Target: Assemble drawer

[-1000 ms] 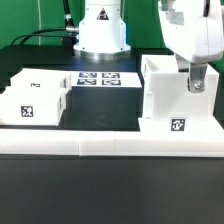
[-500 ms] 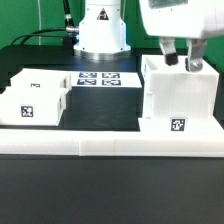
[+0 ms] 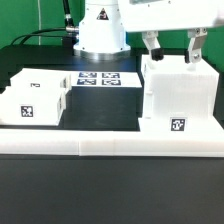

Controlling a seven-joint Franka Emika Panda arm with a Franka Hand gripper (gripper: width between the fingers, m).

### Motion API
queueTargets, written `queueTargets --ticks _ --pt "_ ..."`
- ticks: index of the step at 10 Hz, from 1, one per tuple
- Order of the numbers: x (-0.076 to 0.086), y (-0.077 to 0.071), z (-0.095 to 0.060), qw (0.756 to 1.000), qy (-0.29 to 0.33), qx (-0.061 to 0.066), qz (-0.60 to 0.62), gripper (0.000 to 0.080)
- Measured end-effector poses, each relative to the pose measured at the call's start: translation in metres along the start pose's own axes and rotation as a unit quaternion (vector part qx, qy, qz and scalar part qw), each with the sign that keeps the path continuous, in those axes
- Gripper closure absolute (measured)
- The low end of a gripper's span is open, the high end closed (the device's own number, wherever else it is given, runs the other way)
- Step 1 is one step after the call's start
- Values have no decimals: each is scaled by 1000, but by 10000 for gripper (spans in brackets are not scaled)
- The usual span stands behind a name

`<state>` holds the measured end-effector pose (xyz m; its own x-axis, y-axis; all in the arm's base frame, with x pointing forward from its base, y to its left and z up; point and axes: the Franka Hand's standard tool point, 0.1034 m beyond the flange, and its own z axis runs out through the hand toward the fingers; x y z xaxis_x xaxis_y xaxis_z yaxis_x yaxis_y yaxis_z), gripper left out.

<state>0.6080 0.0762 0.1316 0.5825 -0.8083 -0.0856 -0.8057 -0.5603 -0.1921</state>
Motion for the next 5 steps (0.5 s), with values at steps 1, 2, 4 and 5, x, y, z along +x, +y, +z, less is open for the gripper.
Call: queueTargets --ticks 1,2,4,5 --pt "2 5 -7 999 -9 -6 -45 151" --pt "4 9 -15 994 -19 -9 -105 151" --pt "16 16 -20 979 -18 -7 -204 151" --pt "14 15 -19 974 -20 -7 -224 151"
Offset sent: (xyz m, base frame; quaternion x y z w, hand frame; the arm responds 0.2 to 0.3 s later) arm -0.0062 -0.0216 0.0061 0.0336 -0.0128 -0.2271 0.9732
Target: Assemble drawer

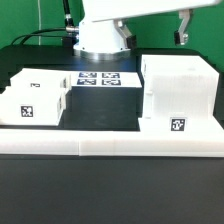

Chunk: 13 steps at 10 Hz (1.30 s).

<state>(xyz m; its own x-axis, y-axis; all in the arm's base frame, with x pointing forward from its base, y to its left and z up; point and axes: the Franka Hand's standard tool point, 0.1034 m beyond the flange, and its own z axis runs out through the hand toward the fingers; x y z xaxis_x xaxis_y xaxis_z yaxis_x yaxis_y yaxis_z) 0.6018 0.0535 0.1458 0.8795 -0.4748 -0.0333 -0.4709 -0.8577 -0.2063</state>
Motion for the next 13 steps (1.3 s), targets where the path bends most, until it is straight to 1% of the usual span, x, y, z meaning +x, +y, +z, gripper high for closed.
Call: queueTargets --ticks 1,2,3,4,5,6,7,8,9,11,12,13 --pt "0 0 0 999 0 0 -44 151" --pt "1 6 1 997 -1 -4 -78 151" --pt "2 22 1 995 -2 -17 -97 151" --pt "5 38 -3 995 1 -26 -101 151" --pt "8 55 -5 995 6 -33 -92 151" --pt "11 74 -2 996 14 -39 -80 151" --pt "14 90 2 994 17 -44 -97 151" --pt "17 98 6 994 16 -47 -100 151" --pt "16 94 5 994 17 -46 -96 151" --pt "16 94 7 994 16 -46 -97 151" --pt "16 97 7 993 15 -47 -111 151" --pt "15 109 10 986 10 -50 -161 151"
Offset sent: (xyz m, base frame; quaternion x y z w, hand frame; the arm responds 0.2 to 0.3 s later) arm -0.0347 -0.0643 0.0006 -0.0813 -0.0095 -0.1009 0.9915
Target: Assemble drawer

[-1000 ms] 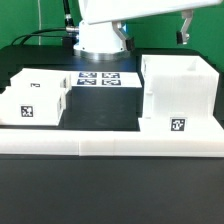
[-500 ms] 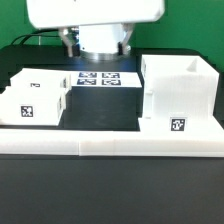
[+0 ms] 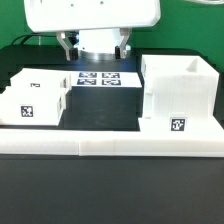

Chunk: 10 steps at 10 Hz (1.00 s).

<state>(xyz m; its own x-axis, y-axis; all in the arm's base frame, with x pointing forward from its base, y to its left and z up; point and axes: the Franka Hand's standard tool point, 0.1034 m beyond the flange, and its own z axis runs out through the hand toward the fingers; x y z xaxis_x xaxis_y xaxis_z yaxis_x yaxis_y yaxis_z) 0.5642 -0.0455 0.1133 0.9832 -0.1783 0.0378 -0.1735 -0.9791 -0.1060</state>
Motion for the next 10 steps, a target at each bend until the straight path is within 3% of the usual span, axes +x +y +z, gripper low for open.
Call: queueTargets --ticks 3,6,8,10 --pt "-19 34 20 999 -4 -14 -47 151" --pt "-25 65 44 999 8 -32 -37 151" --pt "-30 70 56 999 1 -37 -35 151" --pt "-29 70 57 999 1 -37 -36 151"
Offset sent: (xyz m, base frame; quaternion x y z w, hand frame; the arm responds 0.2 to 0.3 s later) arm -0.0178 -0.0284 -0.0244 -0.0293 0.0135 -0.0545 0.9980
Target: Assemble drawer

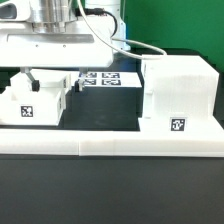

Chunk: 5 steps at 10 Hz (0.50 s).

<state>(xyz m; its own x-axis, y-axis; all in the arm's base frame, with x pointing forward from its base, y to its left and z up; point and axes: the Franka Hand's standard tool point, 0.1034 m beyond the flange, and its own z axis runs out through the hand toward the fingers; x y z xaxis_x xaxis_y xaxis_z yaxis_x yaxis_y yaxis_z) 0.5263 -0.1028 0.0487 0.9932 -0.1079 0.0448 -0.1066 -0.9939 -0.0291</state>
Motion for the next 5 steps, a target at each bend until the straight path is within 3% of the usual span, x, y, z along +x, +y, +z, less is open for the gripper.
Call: queueTargets --ticks 3,5 --pt "-2 1 3 1000 -1 -1 -15 151" --pt "-11 -1 17 999 1 -8 -40 151"
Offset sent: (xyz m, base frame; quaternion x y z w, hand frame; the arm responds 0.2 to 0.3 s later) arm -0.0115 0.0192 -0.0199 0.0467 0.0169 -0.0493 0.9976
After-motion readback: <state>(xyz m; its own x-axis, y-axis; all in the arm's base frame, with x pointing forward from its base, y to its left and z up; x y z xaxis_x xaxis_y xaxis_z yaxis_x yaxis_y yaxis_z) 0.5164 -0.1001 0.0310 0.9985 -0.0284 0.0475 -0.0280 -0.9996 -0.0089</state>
